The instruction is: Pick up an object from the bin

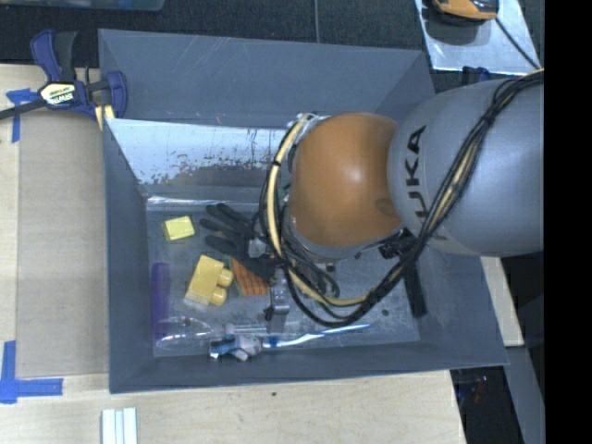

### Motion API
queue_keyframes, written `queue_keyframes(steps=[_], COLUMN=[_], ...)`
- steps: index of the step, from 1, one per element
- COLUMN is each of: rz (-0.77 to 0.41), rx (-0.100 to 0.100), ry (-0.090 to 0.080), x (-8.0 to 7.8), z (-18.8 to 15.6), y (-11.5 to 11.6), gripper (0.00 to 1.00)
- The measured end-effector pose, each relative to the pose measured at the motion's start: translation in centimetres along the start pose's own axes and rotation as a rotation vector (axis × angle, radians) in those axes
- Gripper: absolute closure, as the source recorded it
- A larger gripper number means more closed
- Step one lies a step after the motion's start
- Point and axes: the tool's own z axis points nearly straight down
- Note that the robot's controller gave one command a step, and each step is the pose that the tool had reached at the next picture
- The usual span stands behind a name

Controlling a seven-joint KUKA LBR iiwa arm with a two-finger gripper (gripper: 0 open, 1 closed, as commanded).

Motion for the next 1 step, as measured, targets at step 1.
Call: queue_keyframes(steps=[1], rz=[0.003], rx=[-0.002], ry=[-0.008], x=[-0.19], z=[-0.37], y=[-0.03], gripper=[0.00])
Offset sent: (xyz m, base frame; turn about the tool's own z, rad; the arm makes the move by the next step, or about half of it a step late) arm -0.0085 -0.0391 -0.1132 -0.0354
